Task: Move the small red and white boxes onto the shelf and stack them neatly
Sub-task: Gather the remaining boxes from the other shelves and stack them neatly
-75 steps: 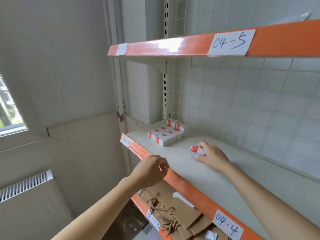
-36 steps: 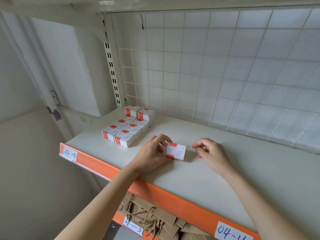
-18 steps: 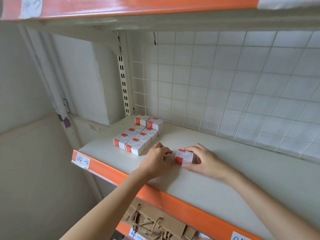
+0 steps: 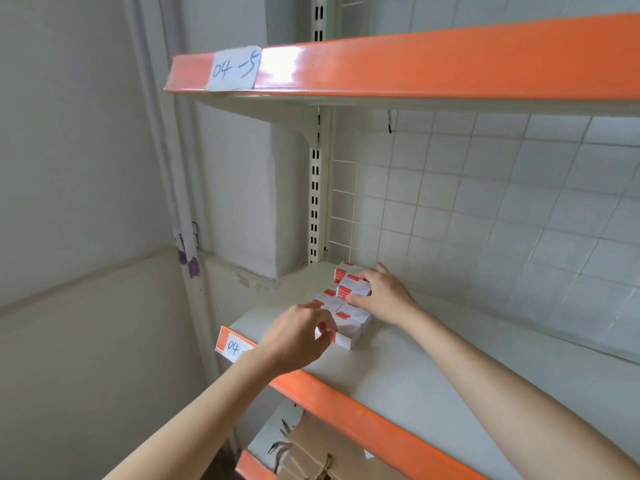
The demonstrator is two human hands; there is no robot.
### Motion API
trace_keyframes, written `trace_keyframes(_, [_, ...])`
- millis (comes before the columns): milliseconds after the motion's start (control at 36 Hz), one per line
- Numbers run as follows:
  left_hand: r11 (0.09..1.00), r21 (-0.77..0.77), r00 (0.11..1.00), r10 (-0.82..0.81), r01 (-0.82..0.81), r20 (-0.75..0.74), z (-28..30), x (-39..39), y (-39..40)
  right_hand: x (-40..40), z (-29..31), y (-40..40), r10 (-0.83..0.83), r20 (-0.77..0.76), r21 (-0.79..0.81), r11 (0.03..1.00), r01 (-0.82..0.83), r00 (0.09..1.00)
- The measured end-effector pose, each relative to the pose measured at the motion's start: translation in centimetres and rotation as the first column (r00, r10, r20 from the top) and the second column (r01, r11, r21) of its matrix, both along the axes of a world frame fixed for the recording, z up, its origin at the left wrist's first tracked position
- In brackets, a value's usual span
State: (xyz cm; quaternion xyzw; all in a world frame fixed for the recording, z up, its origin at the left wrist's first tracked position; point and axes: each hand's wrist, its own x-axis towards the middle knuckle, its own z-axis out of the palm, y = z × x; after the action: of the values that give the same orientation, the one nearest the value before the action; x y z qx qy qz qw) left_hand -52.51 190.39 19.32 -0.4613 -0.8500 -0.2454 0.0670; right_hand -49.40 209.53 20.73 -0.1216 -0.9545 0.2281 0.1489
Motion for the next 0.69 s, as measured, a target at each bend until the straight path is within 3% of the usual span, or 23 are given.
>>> trace_keyframes(306, [0.997,0.023,0.997,-0.074,0.074,-0.005,0.4,-2.3,-1.7,-4.3,-0.2,-2.3,-0.122,0.128,0.206,0.974,0.094,0.984])
trace_keyframes(444, [0.990,0.024,0.990,-0.139,0.139,-0.010,0.1,-2.1,-0.5,-2.8,-0.5,-1.6,-0.108,0.070,0.161,0.982,0.096,0.992])
trace_keyframes(694, [0.941,-0.241,0.947,-0.280,0.237,-0.161,1.2,1.5,4.6,6.9,-0.1,2.3,0.014,0.137,0.226,0.973,-0.045,0.990])
